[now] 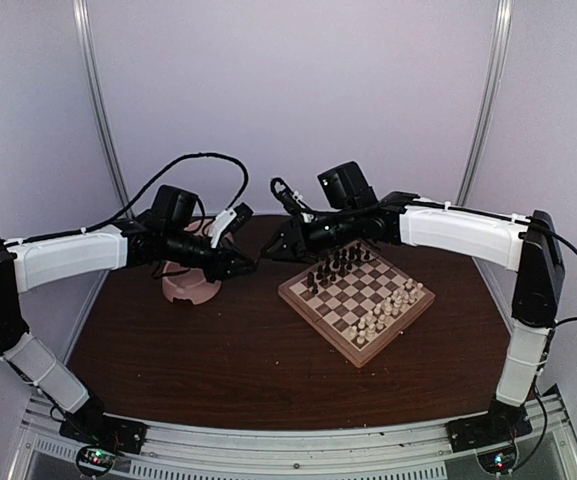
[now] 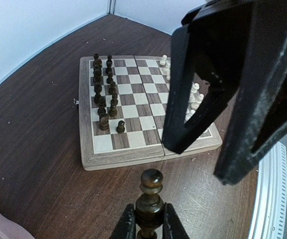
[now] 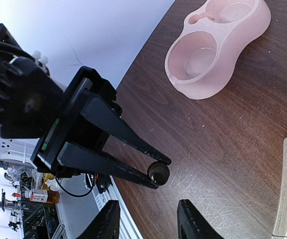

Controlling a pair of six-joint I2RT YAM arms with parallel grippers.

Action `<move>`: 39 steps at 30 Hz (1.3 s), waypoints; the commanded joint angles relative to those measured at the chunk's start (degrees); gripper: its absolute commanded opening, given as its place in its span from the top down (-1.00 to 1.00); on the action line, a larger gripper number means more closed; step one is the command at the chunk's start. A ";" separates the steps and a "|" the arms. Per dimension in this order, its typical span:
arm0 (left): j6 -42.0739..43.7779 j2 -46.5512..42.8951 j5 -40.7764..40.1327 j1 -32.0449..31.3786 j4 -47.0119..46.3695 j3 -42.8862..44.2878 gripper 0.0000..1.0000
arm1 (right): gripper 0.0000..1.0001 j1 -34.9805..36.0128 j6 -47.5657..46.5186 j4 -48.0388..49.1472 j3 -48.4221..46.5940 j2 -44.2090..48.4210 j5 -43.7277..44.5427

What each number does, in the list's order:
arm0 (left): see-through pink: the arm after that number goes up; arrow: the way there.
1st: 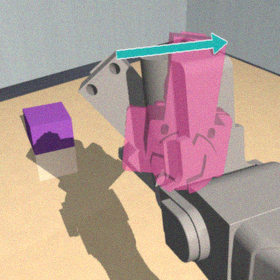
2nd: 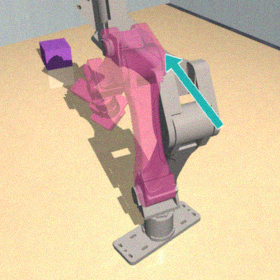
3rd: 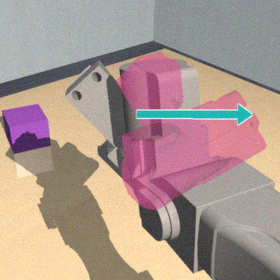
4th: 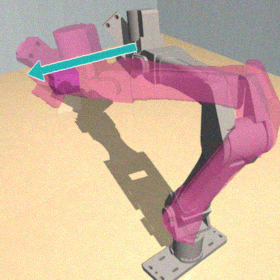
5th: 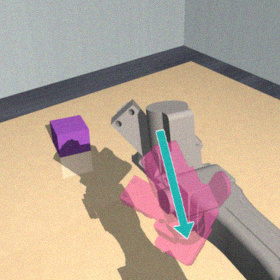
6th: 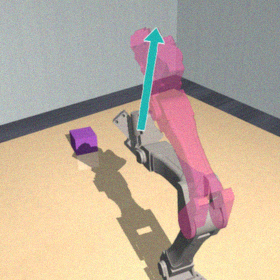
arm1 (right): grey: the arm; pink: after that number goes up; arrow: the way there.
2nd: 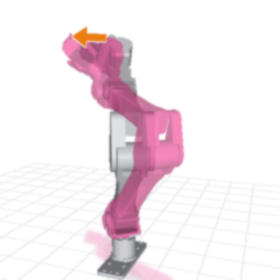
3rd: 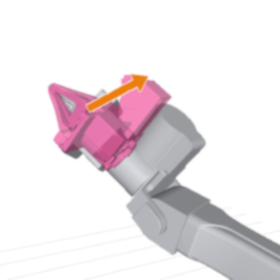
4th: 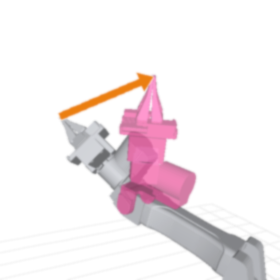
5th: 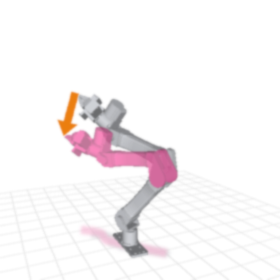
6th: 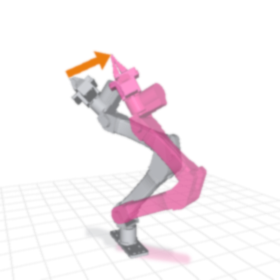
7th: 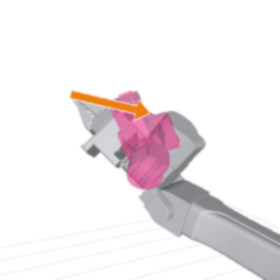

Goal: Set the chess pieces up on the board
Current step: Pass from the left arm to the right

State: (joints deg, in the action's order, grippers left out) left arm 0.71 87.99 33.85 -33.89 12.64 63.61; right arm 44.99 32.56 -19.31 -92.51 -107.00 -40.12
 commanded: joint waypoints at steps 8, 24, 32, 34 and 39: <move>4.11 1.46 5.72 -1.16 2.41 4.78 0.74 | 0.22 -0.42 1.64 0.13 -2.33 -1.37 -0.70; 5.51 2.43 5.17 -1.97 5.67 6.52 0.74 | 0.81 -0.56 1.97 0.88 -1.14 -0.83 -1.35; 5.51 2.34 3.68 -1.97 6.19 5.38 0.72 | 0.92 -2.97 -2.43 -3.39 2.20 3.65 5.25; 5.37 2.32 3.22 -1.97 5.89 4.77 0.72 | 0.92 -3.45 -4.44 -5.48 3.11 4.91 8.60; 2.25 2.31 -0.55 -1.93 3.62 3.26 0.72 | 0.91 -3.31 -12.77 -9.17 6.23 6.38 20.16</move>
State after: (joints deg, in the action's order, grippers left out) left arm 5.02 90.02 36.75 -35.48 18.50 68.10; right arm 41.54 27.31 -25.19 -89.30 -103.79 -31.09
